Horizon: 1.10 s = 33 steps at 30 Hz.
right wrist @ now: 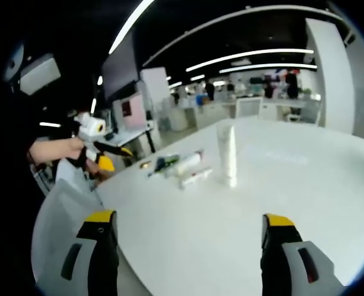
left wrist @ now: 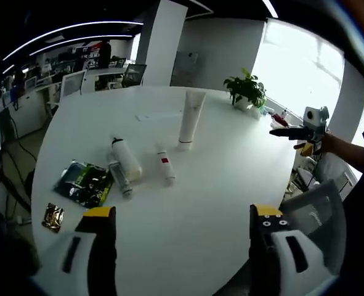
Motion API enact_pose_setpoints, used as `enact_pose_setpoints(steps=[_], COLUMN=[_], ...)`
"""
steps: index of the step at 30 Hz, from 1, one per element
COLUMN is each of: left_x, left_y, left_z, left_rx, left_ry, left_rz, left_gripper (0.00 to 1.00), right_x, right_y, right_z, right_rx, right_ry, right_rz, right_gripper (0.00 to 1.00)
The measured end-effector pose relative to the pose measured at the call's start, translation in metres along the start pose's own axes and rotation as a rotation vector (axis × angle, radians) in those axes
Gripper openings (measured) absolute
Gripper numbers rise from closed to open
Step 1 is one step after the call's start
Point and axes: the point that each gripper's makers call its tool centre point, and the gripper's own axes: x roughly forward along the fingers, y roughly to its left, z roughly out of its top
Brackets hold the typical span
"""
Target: Arrange the skincare products in the storage area until every visible bottle or jar stands upright without overlapping.
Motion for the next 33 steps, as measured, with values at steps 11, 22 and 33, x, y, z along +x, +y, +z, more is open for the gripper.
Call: enact_pose_setpoints(steps=[11, 22, 33], left_x=[0.019, 0.045, 0.066], left_y=[0.004, 0.018, 0.042], left_z=[0.005, 0.006, 0.018], left_rx=[-0.018, -0.051, -0.084], left_ry=[0.013, 0.049, 0.051], left_rz=[0.002, 0.015, 0.04], left_gripper=[0.82, 0.83, 0.78], right_x=[0.006, 0.012, 0.014], right_y=[-0.006, -0.017, -0.03], right_z=[-0.006, -0.017, -0.023], right_rx=[0.03, 0.05, 0.082], right_ry=[0.012, 0.044, 0.042], right_rz=[-0.016, -0.03, -0.056], right_gripper=[0.95, 0.94, 0.93])
